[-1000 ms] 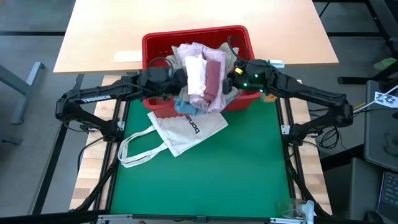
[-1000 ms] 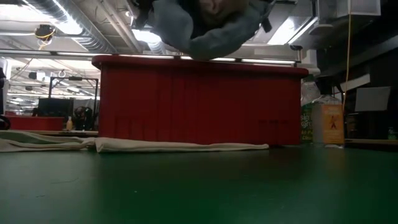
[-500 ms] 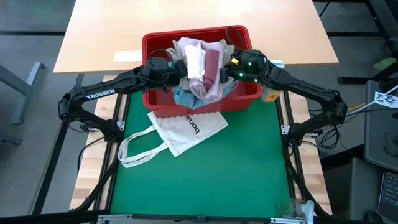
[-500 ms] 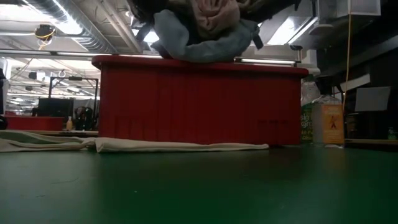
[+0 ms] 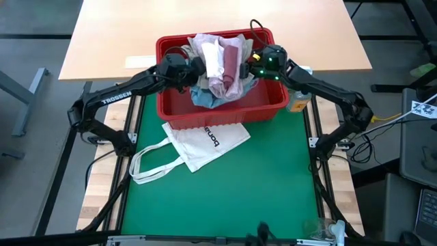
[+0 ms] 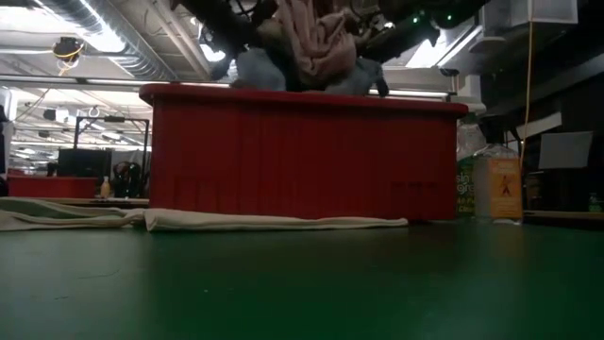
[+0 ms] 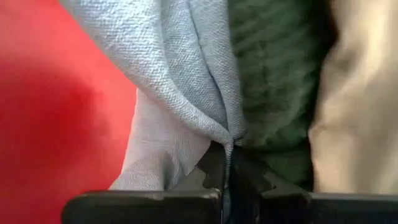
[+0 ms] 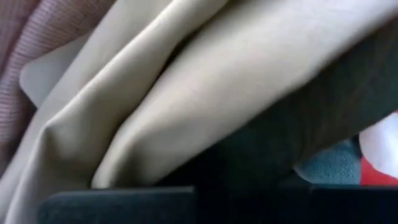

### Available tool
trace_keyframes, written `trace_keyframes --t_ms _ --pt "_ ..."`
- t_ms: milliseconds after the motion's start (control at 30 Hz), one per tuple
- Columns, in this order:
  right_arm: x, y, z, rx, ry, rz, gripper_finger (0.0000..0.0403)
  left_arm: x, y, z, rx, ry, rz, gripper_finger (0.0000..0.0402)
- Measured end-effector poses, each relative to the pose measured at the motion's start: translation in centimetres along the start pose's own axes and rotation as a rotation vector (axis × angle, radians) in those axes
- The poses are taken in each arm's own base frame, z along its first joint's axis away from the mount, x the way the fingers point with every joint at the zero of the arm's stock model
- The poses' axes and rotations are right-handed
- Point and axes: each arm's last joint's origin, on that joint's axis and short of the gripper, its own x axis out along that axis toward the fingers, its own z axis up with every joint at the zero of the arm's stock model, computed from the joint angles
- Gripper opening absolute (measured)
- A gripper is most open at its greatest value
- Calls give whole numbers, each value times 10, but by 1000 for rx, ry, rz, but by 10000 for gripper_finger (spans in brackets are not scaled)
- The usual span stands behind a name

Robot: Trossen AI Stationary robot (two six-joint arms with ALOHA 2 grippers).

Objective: Fold laundry
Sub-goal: Put the stacked clothes into the red bin

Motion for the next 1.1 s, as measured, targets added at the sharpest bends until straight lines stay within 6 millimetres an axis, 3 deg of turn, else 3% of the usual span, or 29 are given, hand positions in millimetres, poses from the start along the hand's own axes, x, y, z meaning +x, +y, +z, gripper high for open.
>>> trace_keyframes --t_ms 500,1100 --pt "38 -53 -8 13 67 -112 37 54 36 18 139 50 185 3" --pt "72 -101 -29 25 144 -273 37 54 78 28 335 94 525 3"
